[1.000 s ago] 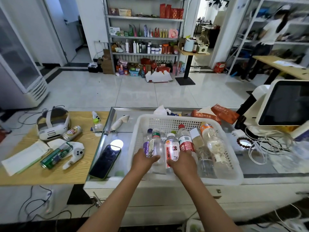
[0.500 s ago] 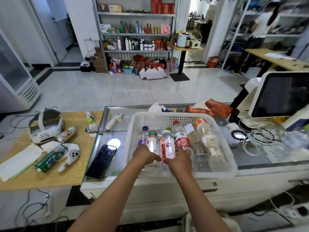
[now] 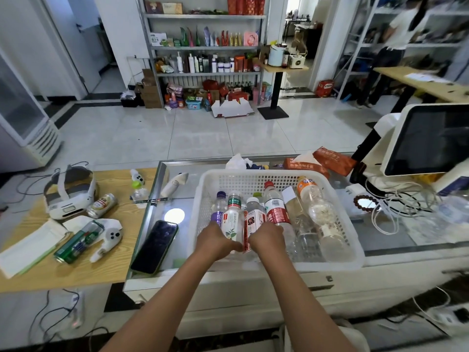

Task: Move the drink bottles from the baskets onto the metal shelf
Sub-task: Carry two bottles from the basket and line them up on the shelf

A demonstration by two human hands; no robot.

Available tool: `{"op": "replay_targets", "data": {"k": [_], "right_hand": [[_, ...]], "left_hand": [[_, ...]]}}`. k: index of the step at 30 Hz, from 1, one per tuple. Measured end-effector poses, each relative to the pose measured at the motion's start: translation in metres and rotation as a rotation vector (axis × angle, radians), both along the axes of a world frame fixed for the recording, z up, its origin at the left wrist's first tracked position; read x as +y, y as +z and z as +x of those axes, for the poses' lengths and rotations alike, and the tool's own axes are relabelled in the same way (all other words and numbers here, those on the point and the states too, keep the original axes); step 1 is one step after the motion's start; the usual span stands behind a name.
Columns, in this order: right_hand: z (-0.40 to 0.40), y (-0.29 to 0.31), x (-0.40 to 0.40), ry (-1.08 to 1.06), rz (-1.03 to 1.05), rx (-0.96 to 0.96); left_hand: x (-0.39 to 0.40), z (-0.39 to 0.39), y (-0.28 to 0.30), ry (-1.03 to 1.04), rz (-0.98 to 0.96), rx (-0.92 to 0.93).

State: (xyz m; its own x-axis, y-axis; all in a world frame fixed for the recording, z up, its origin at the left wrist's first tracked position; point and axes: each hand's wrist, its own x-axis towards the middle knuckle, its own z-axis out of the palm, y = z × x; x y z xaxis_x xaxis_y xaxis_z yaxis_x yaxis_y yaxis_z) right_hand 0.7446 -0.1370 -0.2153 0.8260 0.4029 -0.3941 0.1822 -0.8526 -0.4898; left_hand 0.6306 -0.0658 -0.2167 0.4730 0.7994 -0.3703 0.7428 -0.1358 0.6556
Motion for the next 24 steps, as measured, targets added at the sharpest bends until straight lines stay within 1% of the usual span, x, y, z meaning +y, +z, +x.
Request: {"op": "replay_targets", "data": {"k": [2, 5, 9, 13, 16, 20, 24], "right_hand": [[-0.004, 0.002, 0.002, -0.039, 0.016, 0.003], [-0.01, 0.003, 0.003, -0.031, 0.063, 0.023], [-0.008, 0.007, 0.0, -0.036, 0.128, 0.167], [-0.006, 0.01, -0.005, -0.14, 0.227, 0.23], [-0.014, 0.016, -0.015, -0.272, 0.37, 0.289], [-0.033, 0.026, -0.03, -0.523, 0.698, 0.407], [-0.056, 0.029, -0.045, -0.679, 0.976, 0.332]], "left_hand": [[0.0, -0.003, -0.003, -0.001, 0.018, -0.02], [0.005, -0.009, 0.0, -0.037, 0.025, -0.04], [0.025, -0.024, 0.013, -0.09, 0.046, -0.036], [0.041, -0.034, 0.027, -0.127, 0.058, -0.063], [0.046, -0.041, 0.032, -0.167, 0.072, -0.13], [0.053, -0.045, 0.039, -0.235, 0.069, -0.241], [0.053, -0.041, 0.051, -0.318, 0.042, -0.361]]}}
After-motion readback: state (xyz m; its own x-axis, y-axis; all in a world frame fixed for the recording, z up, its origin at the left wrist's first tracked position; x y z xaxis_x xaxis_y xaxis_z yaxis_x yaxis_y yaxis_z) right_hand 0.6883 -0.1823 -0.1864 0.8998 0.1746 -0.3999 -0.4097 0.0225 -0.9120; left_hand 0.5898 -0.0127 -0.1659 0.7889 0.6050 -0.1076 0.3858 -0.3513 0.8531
